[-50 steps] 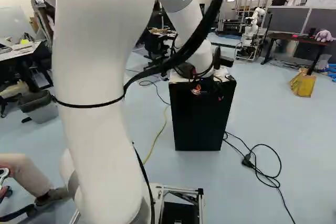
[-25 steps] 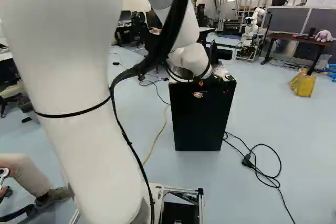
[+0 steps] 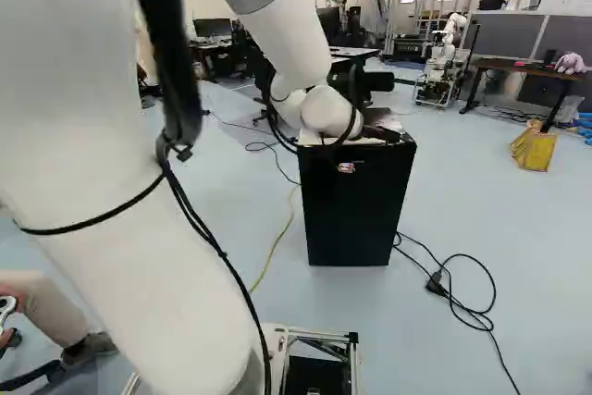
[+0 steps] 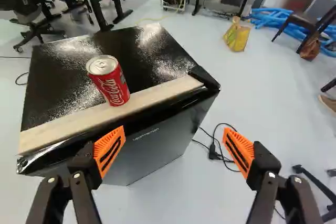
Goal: Grab a drink from the fridge
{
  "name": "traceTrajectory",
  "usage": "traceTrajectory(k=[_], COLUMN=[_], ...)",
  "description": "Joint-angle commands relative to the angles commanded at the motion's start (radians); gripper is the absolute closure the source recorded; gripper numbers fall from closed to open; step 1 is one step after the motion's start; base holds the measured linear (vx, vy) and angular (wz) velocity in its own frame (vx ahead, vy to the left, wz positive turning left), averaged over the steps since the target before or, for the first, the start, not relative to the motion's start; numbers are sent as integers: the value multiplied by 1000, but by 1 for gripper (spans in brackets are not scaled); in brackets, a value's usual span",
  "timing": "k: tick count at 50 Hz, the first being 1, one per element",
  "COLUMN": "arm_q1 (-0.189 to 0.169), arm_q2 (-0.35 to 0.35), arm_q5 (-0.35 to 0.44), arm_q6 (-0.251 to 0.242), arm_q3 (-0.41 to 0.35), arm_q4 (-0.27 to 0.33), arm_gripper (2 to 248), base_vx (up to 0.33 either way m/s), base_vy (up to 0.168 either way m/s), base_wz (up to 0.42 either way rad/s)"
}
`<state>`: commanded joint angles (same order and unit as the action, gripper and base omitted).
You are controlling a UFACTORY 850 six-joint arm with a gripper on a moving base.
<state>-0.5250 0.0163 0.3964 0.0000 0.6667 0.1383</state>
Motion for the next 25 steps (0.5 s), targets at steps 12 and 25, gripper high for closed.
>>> traceTrajectory(k=[12,25], arm_q1=[-7,-22], arm_q2=[-51,-90], arm_q5=[100,192], arm_q6=[0,0], arm_q3=[-67,-135], arm_q4=[46,81], arm_gripper=[3,3], base_vx=[0,0], base_vy=[0,0], base_wz=[0,0])
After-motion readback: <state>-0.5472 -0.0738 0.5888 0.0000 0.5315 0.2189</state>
